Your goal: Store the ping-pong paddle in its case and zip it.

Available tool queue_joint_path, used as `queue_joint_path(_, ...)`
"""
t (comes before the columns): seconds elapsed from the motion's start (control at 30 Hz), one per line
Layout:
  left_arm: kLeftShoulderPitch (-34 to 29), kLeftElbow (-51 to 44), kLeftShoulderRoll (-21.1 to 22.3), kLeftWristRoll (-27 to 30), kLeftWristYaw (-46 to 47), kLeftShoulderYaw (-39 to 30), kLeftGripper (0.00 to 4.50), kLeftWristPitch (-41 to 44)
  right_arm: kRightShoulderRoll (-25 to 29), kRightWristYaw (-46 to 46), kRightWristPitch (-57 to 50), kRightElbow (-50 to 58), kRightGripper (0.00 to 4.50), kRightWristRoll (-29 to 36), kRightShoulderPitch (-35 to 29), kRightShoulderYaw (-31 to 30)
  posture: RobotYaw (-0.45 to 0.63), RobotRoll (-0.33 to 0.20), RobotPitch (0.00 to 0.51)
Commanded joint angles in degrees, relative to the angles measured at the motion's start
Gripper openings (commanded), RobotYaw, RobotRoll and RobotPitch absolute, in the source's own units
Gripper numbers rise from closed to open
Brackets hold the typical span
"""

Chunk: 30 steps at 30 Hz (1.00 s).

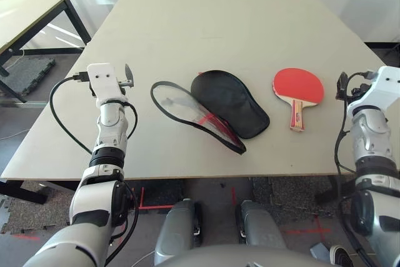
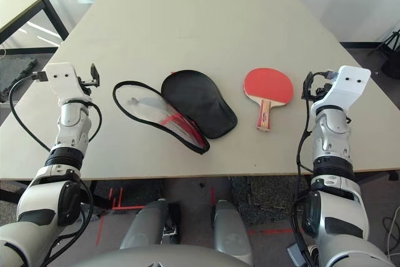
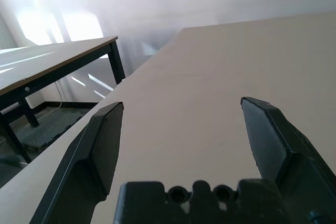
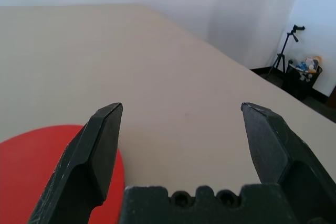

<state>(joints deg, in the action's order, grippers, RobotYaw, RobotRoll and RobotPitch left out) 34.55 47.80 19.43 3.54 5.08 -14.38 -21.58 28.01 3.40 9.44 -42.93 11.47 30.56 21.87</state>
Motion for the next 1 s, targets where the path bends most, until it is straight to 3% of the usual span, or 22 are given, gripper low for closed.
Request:
queue_joint_path(0.03, -0.30, -0.30, 0.59, 0.76, -2.80, 0.08, 4.50, 0.56, 0.83, -1.10, -1.40, 0.44, 4.48, -0.82, 0.34, -0.07, 0.01, 0.000, 0.039)
queue_joint_path(0.23, 1.89, -1.73, 2.44, 4.05, -13.05, -0.06, 4.50, 2.60, 0.63, -2.64, -13.24, 9.47, 4.48, 0.74, -0.05, 0.07, -0.01, 0.000, 0.038)
queue_joint_path(0.5, 3.85, -7.65, 6.13, 10.55, -34.17, 1.28, 4.50, 10.46, -0.09, -4.07, -56.90, 36.79, 4.48, 11.57, -2.79, 1.42, -0.04, 0.000, 0.047)
queue_joint_path(0.67, 4.66, -13.08, 8.69, 13.83, -46.60, 3.52, 4.50, 16.97, -0.45, -9.35, -77.48, 46.11, 4.48, 10.64, -2.11, 0.47, -0.04, 0.000, 0.053)
queue_joint_path(0.83, 5.14, -16.45, 10.93, 15.00, -56.01, 5.72, 4.50, 21.24, -6.55, -10.40, -86.67, 48.62, 4.48, 11.64, -0.02, 3.84, -0.04, 0.000, 0.065)
queue_joint_path(1.0, 4.54, -19.54, 13.22, 14.43, -62.90, 8.41, 4.50, 24.36, -11.09, -10.62, -87.39, 46.70, 4.48, 9.54, -0.34, 2.87, -0.02, 0.000, 0.069)
